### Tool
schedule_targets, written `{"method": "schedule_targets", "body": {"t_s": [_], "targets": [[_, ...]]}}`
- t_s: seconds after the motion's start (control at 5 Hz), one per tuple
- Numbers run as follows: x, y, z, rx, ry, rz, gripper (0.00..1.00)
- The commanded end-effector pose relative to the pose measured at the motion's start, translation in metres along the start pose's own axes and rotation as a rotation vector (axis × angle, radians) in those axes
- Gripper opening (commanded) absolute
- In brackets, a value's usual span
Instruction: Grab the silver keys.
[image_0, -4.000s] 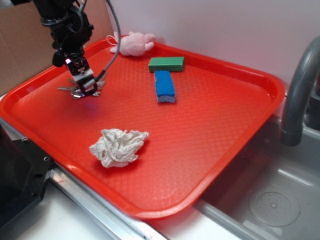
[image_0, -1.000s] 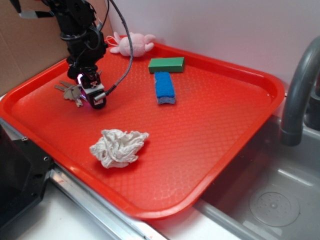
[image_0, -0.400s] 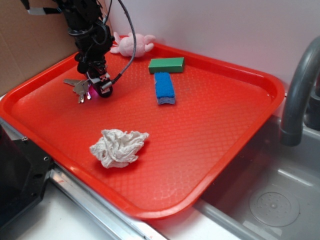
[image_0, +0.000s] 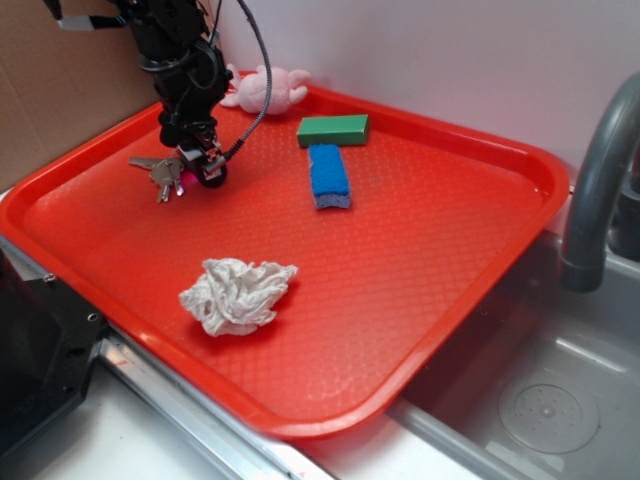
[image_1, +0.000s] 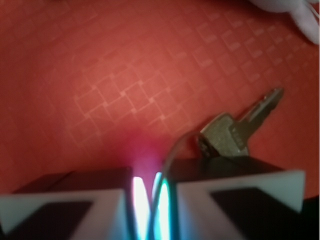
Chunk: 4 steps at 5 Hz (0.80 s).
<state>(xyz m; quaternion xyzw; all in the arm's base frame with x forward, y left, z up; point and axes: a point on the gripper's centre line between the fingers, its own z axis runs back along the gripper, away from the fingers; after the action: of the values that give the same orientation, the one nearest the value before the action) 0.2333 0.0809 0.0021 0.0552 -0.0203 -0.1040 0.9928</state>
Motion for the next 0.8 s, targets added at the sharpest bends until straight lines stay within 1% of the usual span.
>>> {"method": "schedule_targets", "body": {"t_s": [0.0,0.2,0.4,0.6], "targets": [[-0.019,-0.001,-0.014,-0.027,0.056,0.015,0.0],[-0.025,0.002,0.002,-0.024,0.033,0.05,0.0],[-0.033,0.004,0.034,-0.01,-0.027,0.101,0.0],[-0.033,-0.003,0.078,0.005,-0.037,0.204,0.0]]}}
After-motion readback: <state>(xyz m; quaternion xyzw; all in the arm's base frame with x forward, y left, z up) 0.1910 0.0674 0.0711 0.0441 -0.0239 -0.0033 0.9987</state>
